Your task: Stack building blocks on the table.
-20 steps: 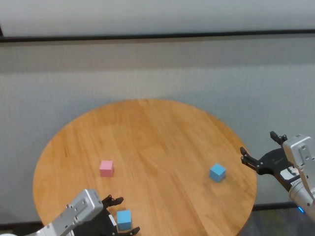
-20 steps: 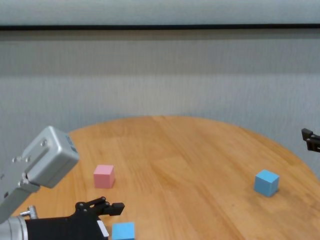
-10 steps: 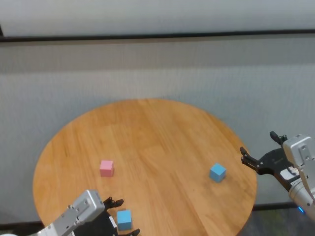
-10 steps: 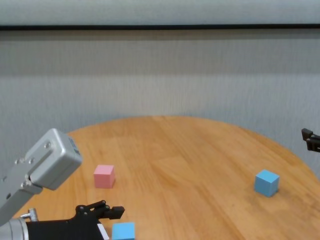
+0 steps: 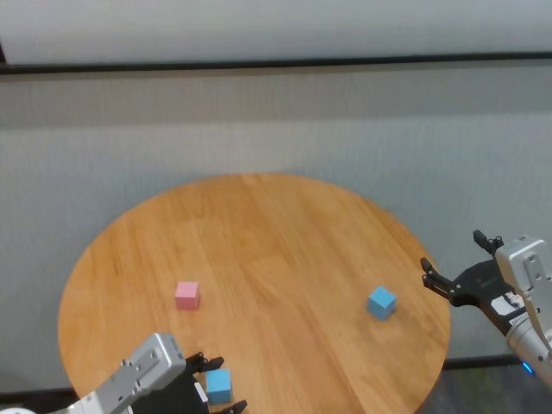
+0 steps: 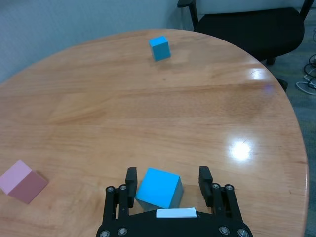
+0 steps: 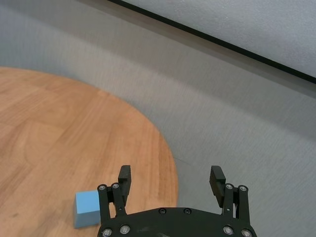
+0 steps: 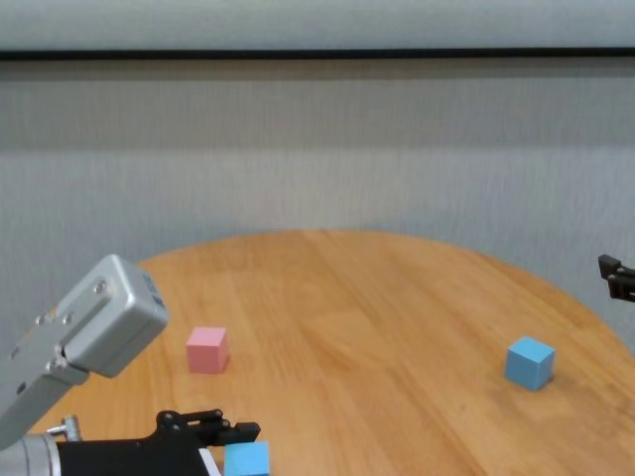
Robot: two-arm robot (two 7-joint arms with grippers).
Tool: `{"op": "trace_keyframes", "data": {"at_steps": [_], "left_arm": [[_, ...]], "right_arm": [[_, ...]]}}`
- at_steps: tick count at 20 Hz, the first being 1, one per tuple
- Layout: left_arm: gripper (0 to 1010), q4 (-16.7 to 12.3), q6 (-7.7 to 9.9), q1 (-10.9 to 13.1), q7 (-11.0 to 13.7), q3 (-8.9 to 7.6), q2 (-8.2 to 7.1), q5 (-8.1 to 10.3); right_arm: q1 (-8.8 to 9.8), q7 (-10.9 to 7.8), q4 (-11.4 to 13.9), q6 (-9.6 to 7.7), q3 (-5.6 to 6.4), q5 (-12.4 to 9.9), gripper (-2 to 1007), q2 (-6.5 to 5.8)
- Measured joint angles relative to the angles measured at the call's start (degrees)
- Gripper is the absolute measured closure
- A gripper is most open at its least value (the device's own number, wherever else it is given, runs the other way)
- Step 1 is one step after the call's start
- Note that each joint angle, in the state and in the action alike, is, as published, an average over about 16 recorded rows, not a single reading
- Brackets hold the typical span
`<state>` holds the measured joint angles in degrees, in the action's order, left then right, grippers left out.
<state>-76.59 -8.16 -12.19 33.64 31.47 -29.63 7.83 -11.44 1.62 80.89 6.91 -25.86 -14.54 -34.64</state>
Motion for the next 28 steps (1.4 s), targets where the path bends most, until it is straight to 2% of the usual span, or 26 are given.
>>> {"op": "trace_keyframes", "data": {"at_steps": [8, 14, 21, 28], "left_arm": [[435, 0.0, 0.49, 0.1, 0.9, -0.32, 0.27, -0.09], [562, -0.3, 1.81, 0.3, 0.3, -1.09, 0.79, 0.7], [614, -1.1, 4.09, -0.5, -1.6, -2.53, 2.63, 2.04], [614, -0.8, 6.06, -3.3, -3.7, -3.05, 6.02, 2.3]], "right_arm": [[0.0, 0.0, 0.0, 0.0, 0.0, 0.0, 0, 0.0], [0.0, 0.0, 0.0, 0.0, 0.0, 0.0, 0, 0.0], [0.0, 0.0, 0.0, 0.0, 0.0, 0.0, 1, 0.0], [0.0, 0.0, 0.0, 0.0, 0.0, 0.0, 0, 0.0]]}}
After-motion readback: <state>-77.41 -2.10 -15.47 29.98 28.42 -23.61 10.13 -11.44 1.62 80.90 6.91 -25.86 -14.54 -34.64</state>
